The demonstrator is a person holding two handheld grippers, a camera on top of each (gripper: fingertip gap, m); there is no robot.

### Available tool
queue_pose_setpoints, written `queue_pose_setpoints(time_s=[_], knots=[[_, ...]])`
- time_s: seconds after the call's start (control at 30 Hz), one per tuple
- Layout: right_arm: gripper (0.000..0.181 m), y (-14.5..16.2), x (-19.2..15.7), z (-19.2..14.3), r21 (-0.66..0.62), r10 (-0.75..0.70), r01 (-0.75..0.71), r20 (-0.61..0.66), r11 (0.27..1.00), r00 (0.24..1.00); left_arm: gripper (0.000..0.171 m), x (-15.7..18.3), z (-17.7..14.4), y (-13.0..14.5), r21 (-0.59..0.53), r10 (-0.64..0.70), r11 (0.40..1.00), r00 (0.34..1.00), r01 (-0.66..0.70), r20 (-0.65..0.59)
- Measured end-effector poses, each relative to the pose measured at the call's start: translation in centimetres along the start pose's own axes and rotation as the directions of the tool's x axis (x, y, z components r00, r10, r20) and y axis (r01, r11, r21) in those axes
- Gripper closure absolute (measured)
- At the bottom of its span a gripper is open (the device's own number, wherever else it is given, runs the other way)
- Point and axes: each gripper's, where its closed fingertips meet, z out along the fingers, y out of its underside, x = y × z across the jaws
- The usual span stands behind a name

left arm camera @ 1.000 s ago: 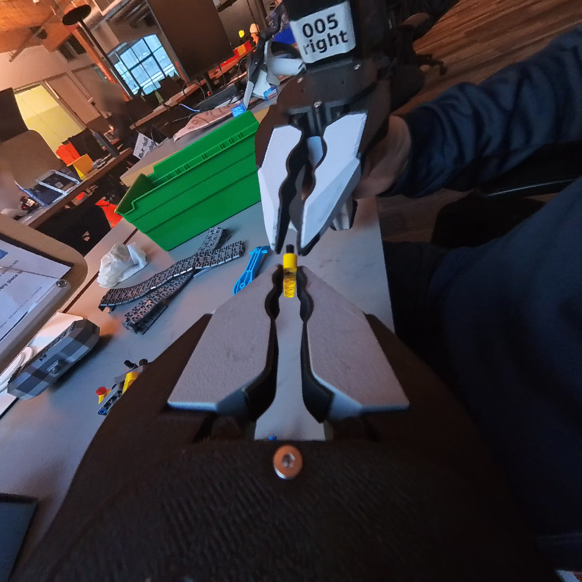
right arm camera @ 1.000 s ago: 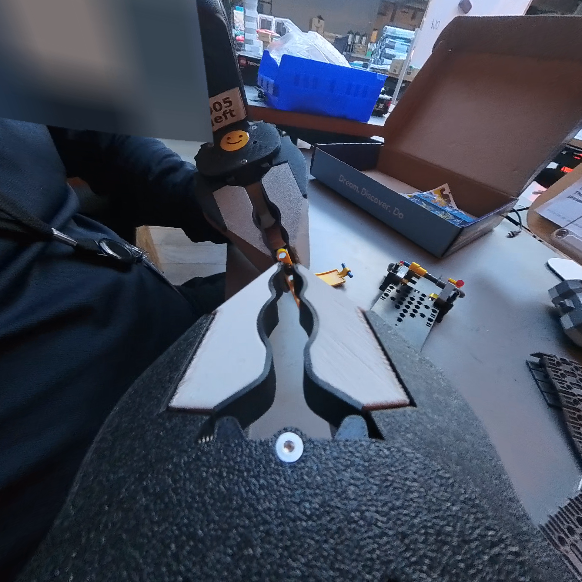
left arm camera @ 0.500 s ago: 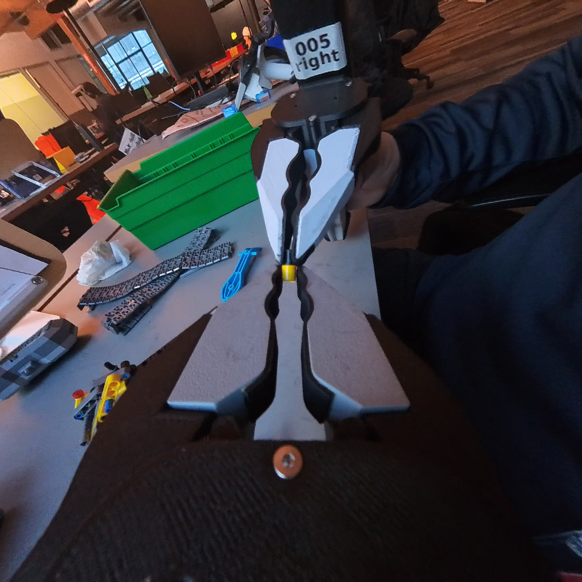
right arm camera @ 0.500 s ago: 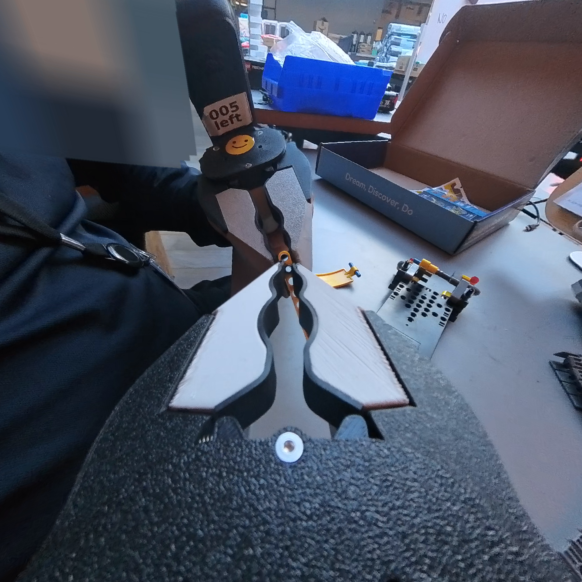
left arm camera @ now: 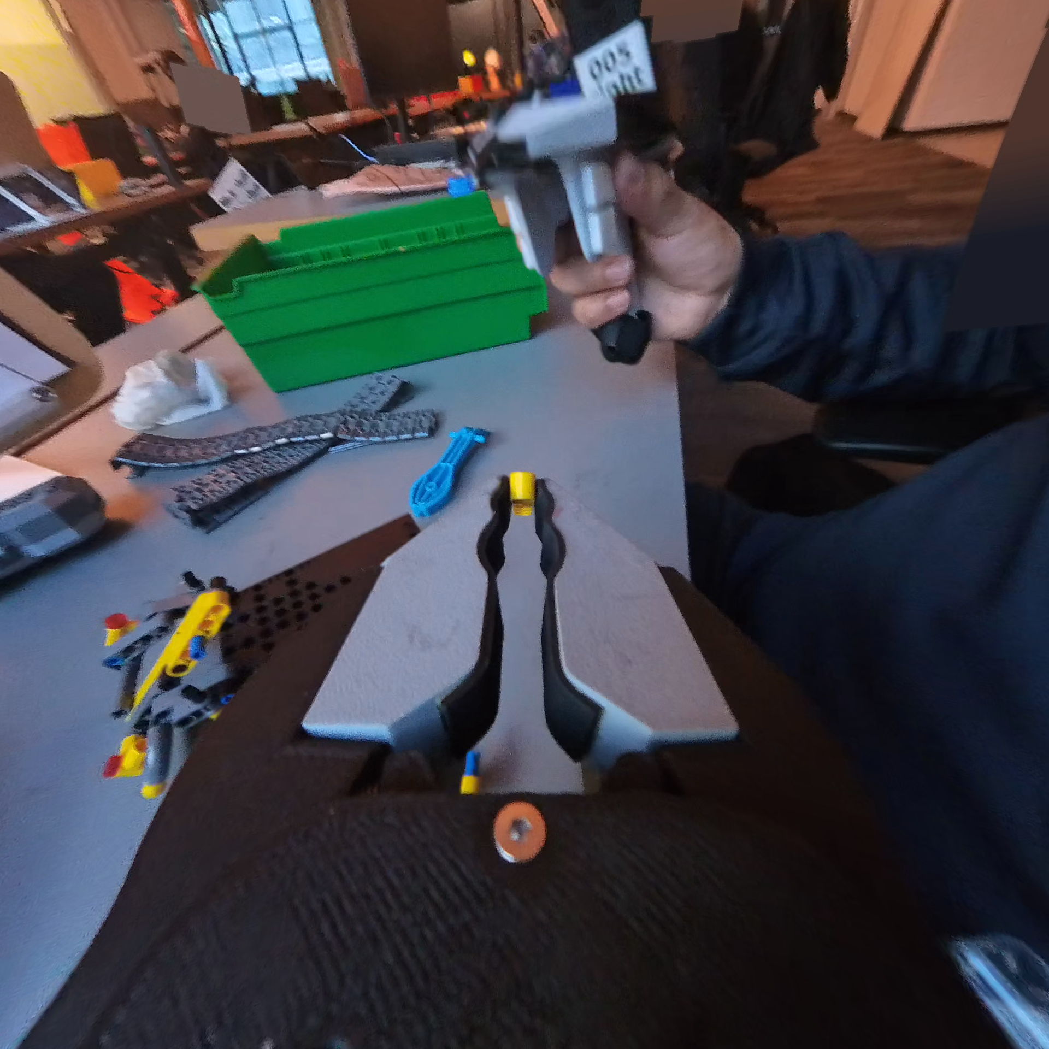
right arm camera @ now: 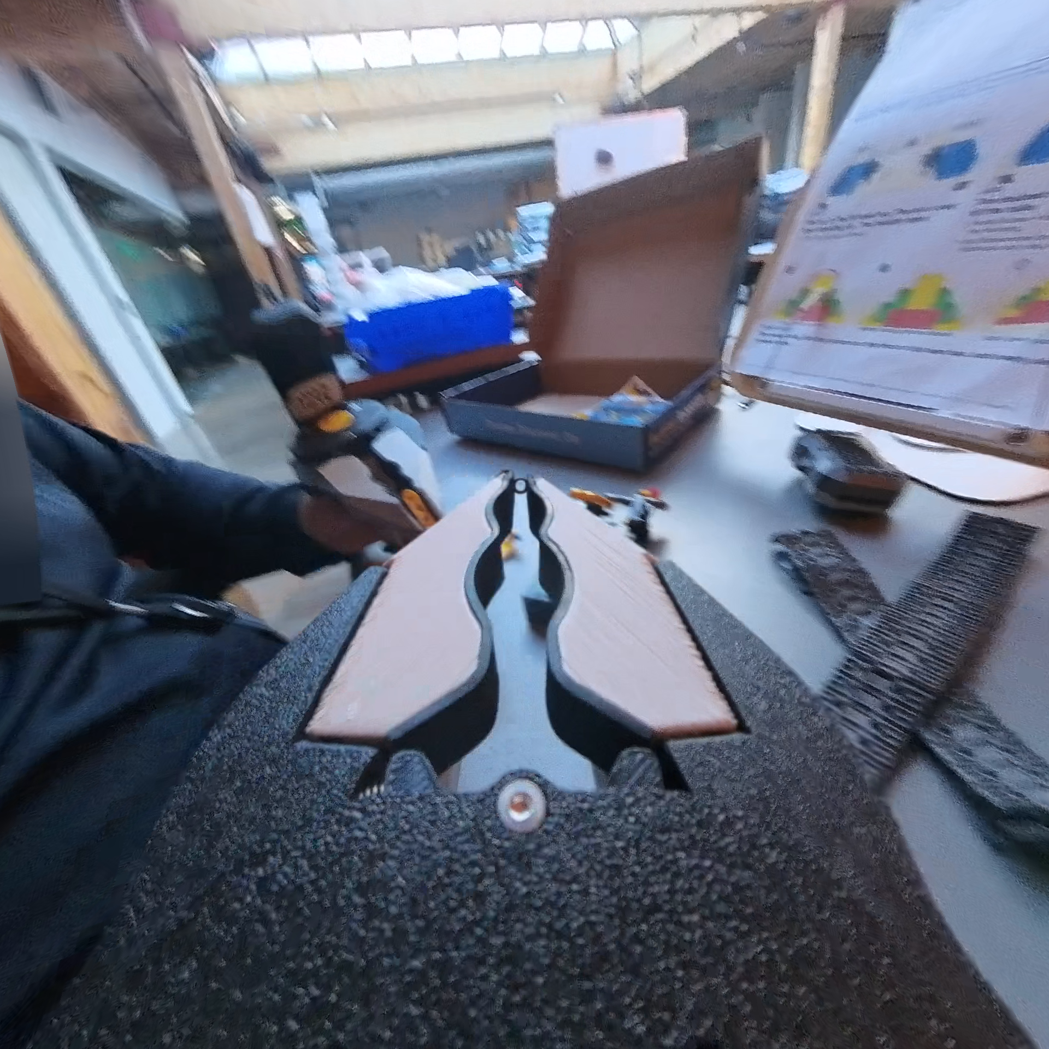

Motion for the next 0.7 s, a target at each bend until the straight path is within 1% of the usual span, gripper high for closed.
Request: queue_pose_setpoints(time_s=[0.07, 0.13, 0.17, 0.23, 0.33, 0.4, 0.5, 0.6, 0.63, 0.7], knots=[[0.18, 1.2, 0.8, 0.0, -0.1, -0.073, 0.067, -0.056, 0.993, 0.996, 0.166, -0.4, 0.2, -0.4, 0.02, 0.019, 1.0, 0.999, -0.02, 0.035], [0.179, 4.0, 1.1, 0.3, -0.275, -0.095, 0.078, -0.049, 0.958, 0.994, 0.166, -0.4, 0.7, 0.4, -0.014, 0.04, 0.999, 0.998, -0.04, 0.045], [0.179, 5.5, 1.5, 0.4, -0.35, -0.121, 0.094, -0.057, 0.932, 0.991, 0.166, -0.5, 1.0, 1.0, -0.033, 0.047, 0.998, 0.997, -0.045, 0.056], [0.179, 8.4, 1.6, 0.8, -0.454, -0.195, 0.157, -0.038, 0.877, 0.98, 0.166, -0.5, 1.4, 1.9, -0.084, 0.059, 0.995, 0.997, -0.054, 0.053], [0.179, 12.5, 2.2, 0.9, -0.611, -0.303, 0.238, -0.002, 0.755, 0.953, 0.166, -0.9, 1.6, 2.2, -0.107, 0.099, 0.99, 0.992, -0.09, 0.082], [0.179, 14.0, 2.7, 0.7, -0.667, -0.354, 0.271, 0.011, 0.694, 0.935, 0.166, -0.9, 1.7, 2.5, -0.126, 0.104, 0.988, 0.991, -0.093, 0.079], [0.178, 15.1, 2.7, 0.6, -0.701, -0.37, 0.292, 0.044, 0.65, 0.928, 0.166, -0.7, 1.8, 2.6, -0.135, 0.124, 0.984, 0.989, -0.113, 0.078], [0.177, 15.4, 2.7, 0.5, -0.711, -0.374, 0.3, 0.057, 0.635, 0.926, 0.166, -0.5, 1.9, 2.7, -0.14, 0.146, 0.981, 0.987, -0.135, 0.073], [0.173, 15.6, 2.8, 0.3, -0.725, -0.372, 0.295, 0.059, 0.622, 0.926, 0.166, -0.4, 1.9, 2.7, -0.14, 0.152, 0.98, 0.986, -0.141, 0.073], [0.173, 15.7, 2.9, 0.2, -0.728, -0.371, 0.294, 0.059, 0.62, 0.927, 0.166, -0.3, 1.9, 2.7, -0.142, 0.165, 0.978, 0.984, -0.153, 0.07]])
